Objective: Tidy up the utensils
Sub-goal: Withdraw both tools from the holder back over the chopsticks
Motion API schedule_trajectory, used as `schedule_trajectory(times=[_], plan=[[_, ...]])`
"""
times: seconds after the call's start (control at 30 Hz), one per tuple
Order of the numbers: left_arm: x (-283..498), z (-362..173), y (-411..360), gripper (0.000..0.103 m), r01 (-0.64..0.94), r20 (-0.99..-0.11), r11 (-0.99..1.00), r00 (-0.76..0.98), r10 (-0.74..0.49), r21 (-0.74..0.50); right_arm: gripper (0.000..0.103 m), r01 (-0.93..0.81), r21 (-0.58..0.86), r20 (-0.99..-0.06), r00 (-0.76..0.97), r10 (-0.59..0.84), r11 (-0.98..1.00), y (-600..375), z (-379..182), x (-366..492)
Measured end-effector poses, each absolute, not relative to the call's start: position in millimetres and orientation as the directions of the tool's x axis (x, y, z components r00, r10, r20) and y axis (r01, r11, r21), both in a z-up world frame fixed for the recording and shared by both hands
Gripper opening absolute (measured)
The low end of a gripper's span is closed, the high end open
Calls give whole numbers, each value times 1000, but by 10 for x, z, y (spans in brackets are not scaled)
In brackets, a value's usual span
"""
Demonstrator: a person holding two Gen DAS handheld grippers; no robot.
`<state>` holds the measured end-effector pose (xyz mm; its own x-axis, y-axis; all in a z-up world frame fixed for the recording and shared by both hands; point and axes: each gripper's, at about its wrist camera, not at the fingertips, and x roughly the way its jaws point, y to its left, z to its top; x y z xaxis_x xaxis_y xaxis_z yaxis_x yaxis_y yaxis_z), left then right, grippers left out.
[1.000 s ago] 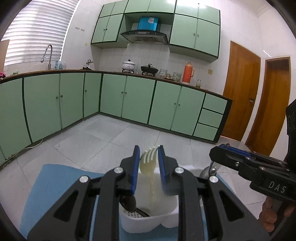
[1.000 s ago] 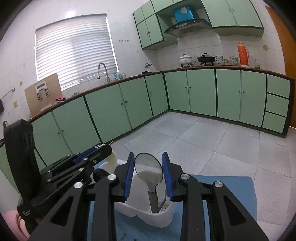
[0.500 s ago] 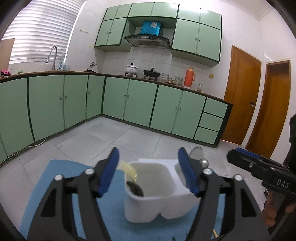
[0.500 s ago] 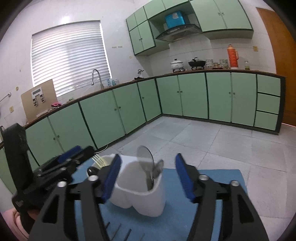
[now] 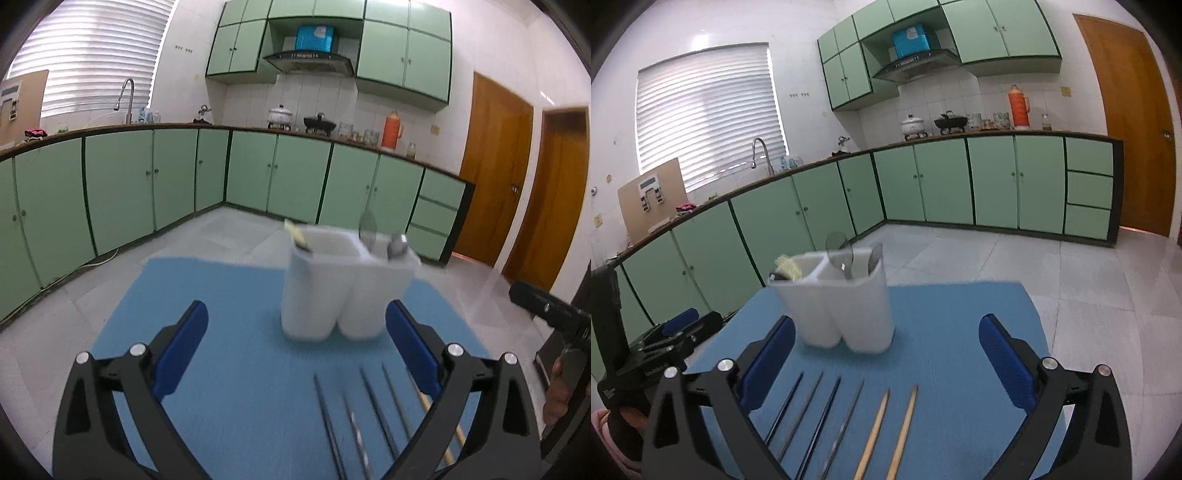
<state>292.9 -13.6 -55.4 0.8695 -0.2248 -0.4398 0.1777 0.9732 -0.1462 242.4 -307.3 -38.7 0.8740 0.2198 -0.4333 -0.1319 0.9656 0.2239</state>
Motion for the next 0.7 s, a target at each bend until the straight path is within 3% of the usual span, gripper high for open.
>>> schedule_trajectory(times=[0.43, 0.7], plan=[[1861, -987, -177, 94, 199, -571, 973, 788, -229, -116, 95, -8, 183, -564, 818, 112, 983, -3035, -922, 1331], [1508, -1142, -215, 94, 188, -629, 972, 741, -234, -140, 69, -8, 187, -675, 726, 134, 982, -2928, -1185, 950]])
